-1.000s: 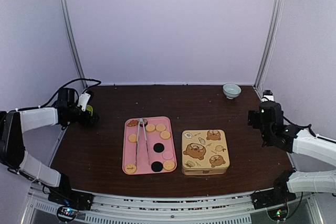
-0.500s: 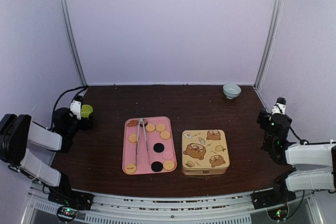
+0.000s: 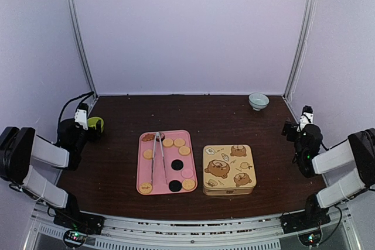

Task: Pack the cookies
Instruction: Reset both arms

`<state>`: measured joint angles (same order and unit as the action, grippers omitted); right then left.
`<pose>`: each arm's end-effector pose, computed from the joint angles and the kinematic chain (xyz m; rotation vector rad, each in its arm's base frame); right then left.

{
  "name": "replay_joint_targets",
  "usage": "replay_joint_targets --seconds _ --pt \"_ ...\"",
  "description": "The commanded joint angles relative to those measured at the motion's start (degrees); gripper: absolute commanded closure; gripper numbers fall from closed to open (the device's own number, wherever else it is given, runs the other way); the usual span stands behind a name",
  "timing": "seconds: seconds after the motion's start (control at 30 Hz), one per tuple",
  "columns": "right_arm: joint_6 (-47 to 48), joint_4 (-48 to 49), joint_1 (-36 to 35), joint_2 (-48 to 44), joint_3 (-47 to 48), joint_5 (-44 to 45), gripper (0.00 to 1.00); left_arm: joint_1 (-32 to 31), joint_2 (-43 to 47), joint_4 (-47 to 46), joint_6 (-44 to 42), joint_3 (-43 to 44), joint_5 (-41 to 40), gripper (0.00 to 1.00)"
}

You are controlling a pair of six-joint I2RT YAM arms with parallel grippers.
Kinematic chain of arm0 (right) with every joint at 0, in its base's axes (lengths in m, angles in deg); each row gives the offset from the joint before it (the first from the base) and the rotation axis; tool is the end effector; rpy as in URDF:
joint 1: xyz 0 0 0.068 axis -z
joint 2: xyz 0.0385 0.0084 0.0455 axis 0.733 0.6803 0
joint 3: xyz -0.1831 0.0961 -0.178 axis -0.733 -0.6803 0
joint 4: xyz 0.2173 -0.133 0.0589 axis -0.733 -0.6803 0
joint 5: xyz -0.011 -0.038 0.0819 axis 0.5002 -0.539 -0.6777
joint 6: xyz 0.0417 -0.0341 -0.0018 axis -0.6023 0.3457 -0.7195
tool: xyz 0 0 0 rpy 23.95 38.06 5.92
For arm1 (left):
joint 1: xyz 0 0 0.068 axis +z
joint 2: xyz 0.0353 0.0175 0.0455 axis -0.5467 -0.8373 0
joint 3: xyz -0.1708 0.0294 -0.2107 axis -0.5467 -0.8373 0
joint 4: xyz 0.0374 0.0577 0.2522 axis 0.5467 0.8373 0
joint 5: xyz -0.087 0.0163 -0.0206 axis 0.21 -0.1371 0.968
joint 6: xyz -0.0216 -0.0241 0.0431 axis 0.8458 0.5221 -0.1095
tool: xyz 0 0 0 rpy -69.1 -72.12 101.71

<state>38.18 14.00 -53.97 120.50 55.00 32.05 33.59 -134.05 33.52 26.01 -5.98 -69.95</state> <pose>0.2280 0.0150 0.1653 0.1967 1.6299 -0.1729 0.2496 0.0056 0.1658 -0.0246 1.7129 0.1435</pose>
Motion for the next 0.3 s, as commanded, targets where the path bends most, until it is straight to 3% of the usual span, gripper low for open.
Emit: replay_joint_targets --seconds 0.0,0.27 --pt "-0.2 1.8 0.7 -0.2 1.2 -3.4 0.0 0.5 -0.5 -2.9 0.8 1.3 -0.7 0.02" --pt "0.0 2.4 0.8 -0.3 1.1 -3.5 0.0 0.7 -0.5 -2.7 0.9 1.4 -0.4 0.02"
